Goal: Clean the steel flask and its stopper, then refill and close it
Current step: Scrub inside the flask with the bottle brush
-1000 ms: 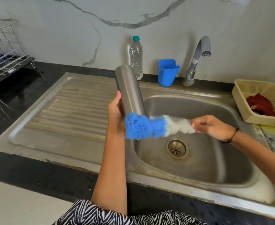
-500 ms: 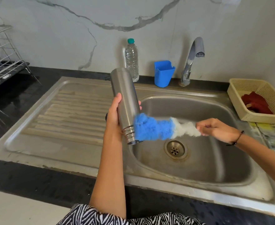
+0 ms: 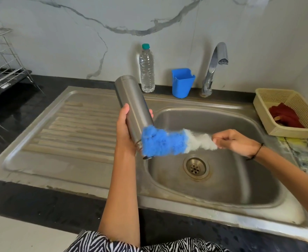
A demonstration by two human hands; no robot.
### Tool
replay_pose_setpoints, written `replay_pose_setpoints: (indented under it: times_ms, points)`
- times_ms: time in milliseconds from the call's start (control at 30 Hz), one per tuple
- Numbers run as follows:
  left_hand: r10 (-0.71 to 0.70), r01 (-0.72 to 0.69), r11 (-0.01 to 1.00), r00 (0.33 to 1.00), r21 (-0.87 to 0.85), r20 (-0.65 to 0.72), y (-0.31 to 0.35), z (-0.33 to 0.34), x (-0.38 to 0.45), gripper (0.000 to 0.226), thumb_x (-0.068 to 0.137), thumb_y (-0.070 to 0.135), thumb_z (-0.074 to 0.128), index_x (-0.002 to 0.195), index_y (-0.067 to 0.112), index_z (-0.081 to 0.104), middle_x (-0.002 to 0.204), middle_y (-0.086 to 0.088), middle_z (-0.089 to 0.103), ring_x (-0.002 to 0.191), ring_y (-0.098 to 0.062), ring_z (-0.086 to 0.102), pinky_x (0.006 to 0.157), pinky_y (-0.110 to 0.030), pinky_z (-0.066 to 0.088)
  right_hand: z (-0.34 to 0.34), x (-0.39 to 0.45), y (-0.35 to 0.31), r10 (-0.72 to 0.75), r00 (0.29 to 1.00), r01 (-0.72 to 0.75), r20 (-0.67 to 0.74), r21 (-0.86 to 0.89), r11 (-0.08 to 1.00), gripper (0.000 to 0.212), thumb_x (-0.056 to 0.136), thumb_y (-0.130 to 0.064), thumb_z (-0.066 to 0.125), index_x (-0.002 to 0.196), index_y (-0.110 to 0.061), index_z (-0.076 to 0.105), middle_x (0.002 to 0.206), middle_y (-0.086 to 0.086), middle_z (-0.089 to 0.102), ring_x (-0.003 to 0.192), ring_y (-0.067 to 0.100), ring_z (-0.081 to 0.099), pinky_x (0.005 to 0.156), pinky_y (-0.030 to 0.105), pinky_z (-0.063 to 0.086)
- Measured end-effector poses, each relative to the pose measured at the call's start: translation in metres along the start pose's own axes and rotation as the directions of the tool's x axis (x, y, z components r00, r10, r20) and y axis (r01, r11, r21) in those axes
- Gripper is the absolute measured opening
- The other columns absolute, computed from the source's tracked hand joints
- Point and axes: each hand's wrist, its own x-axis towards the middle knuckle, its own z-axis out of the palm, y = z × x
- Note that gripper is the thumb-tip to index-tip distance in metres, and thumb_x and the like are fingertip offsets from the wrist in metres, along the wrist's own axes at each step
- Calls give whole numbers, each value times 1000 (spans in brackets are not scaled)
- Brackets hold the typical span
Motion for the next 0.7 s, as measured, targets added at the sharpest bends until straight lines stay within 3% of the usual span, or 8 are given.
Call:
replay_pose_setpoints:
  times_ms: [100,200,267,400,500,600,700]
  points:
    - [18,-19,995,1000,-103,-7,3,-7,4,75,75,57,66,125,2,53,101,-17,60,85,-26,61,74,-37,51,-5,-9,12,28,1000,-27,-12,62,998,48,72,-65,58,50,-27,41,53,-9,34,52,2,29,55,12,28]
    - [-11,9,999,999,-52,-31,-2,-9,9,91,72,63,66,137,2,47,109,-16,58,87,-26,62,72,-36,51,-2,-6,8,6,1000,-7,18,67,998,42,87,-35,57,49,-25,42,53,-10,35,53,3,30,57,18,27]
    - [-40,40,999,999,-15,25,-2,-7,8,92,74,66,62,138,2,46,112,-15,57,90,-26,61,74,-37,51,1,1,0,-8,1000,8,16,6,1000,43,93,-19,52,51,-21,43,53,-8,37,54,4,32,58,20,28]
    - [-85,82,995,995,58,52,-6,0,5,101,61,79,64,128,4,54,107,-12,61,89,-23,63,73,-36,53,0,4,-2,-2,1000,2,14,-28,1000,43,94,-24,52,52,-22,46,54,-5,39,55,8,34,59,18,30]
    - [-32,41,988,998,149,-62,-3,-1,11,121,39,78,76,131,3,52,109,-17,63,90,-25,65,71,-36,55,-7,-8,11,45,999,-45,13,59,997,49,94,-15,51,47,-29,44,52,-7,37,53,4,31,59,22,28]
    - [-22,33,994,994,102,-104,-5,-3,13,103,52,66,79,130,5,52,110,-20,63,87,-27,65,71,-38,54,-9,-17,15,101,995,-100,-2,94,991,40,83,-25,53,44,-26,43,52,-8,35,53,3,31,58,21,27]
    - [-70,71,996,997,52,-18,-12,3,4,67,73,65,62,108,8,63,96,-12,65,77,-23,63,71,-36,52,-3,-10,4,84,996,-86,25,107,991,36,79,-33,54,45,-26,44,52,-8,36,53,5,31,57,16,30]
